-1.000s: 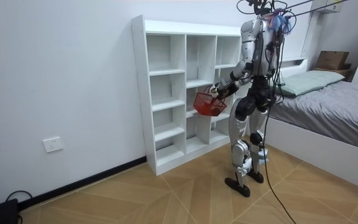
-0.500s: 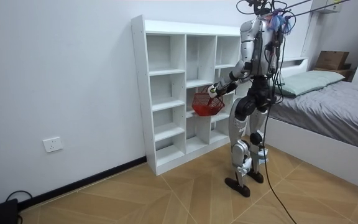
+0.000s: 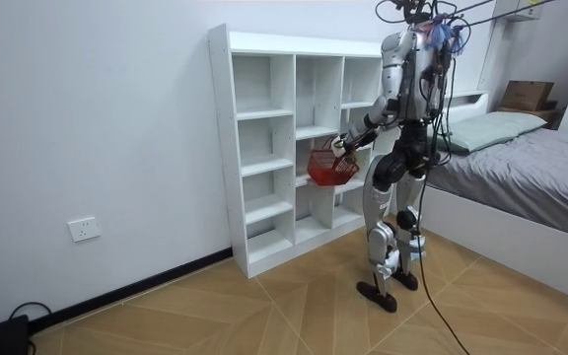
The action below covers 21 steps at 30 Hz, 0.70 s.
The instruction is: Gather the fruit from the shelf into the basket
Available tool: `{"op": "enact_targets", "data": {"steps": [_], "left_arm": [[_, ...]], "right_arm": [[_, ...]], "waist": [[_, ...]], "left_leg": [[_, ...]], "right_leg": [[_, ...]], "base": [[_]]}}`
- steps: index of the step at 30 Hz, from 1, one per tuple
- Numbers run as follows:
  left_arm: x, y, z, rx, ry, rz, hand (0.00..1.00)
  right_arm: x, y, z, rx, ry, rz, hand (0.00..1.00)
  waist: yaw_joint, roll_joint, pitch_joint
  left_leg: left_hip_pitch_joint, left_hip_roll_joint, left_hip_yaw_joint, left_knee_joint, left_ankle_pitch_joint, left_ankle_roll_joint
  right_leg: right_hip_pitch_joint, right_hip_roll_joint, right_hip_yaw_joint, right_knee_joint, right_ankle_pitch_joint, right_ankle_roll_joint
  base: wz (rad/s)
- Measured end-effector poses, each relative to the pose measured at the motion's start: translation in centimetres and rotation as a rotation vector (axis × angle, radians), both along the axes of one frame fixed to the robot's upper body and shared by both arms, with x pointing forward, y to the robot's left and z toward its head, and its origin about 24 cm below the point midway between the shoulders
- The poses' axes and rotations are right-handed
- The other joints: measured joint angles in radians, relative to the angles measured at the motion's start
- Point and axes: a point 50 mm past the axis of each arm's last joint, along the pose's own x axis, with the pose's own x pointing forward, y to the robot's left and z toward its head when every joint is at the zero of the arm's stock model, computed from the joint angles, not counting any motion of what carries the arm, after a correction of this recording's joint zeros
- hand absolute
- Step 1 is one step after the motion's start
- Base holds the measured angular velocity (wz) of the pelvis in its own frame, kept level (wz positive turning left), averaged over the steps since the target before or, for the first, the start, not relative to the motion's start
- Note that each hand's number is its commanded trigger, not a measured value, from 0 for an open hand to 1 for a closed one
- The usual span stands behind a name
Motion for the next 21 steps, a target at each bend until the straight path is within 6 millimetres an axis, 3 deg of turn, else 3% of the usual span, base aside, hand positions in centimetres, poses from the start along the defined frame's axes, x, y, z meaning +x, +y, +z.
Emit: {"op": "enact_targets", "data": {"steps": [10, 13, 21], "left_arm": [[-0.2, 0.3, -0.5, 0.015, 0.025, 0.001, 1.00], [-0.2, 0.4, -0.5, 0.027, 0.021, 0.000, 1.00], [0.1, 1.4, -0.4, 0.086, 0.002, 0.010, 1.00]], "right_arm": [[-0.1, 0.0, -0.1, 0.007, 0.006, 0.011, 0.00], [-0.4, 0.1, -0.2, 0.015, 0.014, 0.027, 0.00], [-0.9, 2.7, 1.2, 0.076, -0.036, 0.214, 0.00]], "waist": [[-0.003, -0.001, 0.0000], [-0.003, -0.007, -0.0034], [0.006, -0.015, -0.0041]], "left_leg": [[0.004, 0.000, 0.000, 0.005, 0.000, 0.000], [0.006, 0.000, 0.000, 0.005, 0.000, 0.000], [0.013, 0.000, -0.003, 0.005, 0.000, 0.000]], "right_leg": [[0.003, 0.000, 0.003, 0.006, 0.000, 0.000], [0.005, 0.000, 0.004, 0.006, 0.000, 0.000], [0.017, -0.003, 0.002, 0.003, 0.000, 0.000]], "base": [[0.00], [0.00], [0.02]]}}
